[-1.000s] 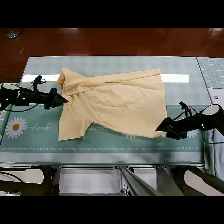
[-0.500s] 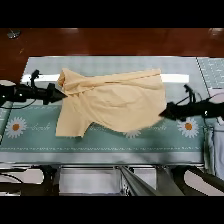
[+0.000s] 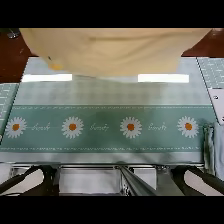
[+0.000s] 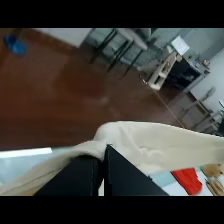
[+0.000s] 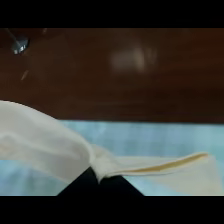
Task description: Fold the shirts.
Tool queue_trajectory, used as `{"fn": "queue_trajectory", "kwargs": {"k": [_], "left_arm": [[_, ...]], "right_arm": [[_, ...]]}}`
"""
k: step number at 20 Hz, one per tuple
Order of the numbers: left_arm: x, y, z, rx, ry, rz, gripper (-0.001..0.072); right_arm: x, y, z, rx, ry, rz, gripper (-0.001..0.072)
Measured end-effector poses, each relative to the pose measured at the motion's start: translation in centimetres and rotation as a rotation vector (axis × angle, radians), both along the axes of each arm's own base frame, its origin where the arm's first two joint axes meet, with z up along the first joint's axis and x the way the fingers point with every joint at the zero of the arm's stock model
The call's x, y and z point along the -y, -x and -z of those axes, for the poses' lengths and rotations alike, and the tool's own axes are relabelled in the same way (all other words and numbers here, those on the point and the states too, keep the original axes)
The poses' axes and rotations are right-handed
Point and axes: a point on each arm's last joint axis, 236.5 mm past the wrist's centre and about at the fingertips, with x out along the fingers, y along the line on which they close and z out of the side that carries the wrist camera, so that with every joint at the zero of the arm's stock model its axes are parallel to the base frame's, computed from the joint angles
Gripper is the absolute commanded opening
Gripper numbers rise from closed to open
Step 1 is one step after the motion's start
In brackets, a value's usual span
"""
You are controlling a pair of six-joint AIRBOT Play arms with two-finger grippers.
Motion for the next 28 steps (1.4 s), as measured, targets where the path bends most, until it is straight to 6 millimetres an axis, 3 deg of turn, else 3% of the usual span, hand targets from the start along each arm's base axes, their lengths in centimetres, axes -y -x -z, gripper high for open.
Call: {"fn": "queue_trajectory", "kwargs": {"k": [1,3,6,11,15,18,21,24,28], "left_arm": [[-0.1,2.0,-3.5,0.084,-0.03,-0.035,0.003],[-0.3,6.2,-8.0,0.191,-0.116,-0.118,0.003],[-0.6,12.7,-11.5,0.28,-0.268,-0.268,0.003],[-1.3,21.5,-13.7,0.381,-0.491,-0.514,0.003],[-2.1,24.8,-12.0,0.341,-0.594,-0.56,0.0029],[-3.8,24.0,-8.5,0.214,-0.636,-0.567,0.0029],[-5.3,20.3,-3.2,0.047,-0.673,-0.552,0.003],[-6.2,14.8,3.6,-0.134,-0.698,-0.503,0.003],[-7.1,6.4,11.5,-0.296,-0.708,-0.463,0.003]], "right_arm": [[-0.1,1.9,-2.6,0.061,0.032,0.014,0.0019],[-0.1,6.1,-6.5,0.16,0.1,0.056,0.0019],[-0.1,12.6,-9.1,0.224,0.199,0.116,0.0019],[1.0,21.2,-9.3,0.223,0.28,0.245,0.0019],[1.4,25.0,-7.4,0.152,0.282,0.298,0.0019],[1.8,25.1,-4.5,0.04,0.276,0.298,0.0019],[2.2,22.4,0.5,-0.125,0.251,0.268,0.0019],[2.1,17.5,6.4,-0.249,0.192,0.207,0.0019],[3.1,9.3,15.0,-0.367,0.116,0.168,0.0019]]}}
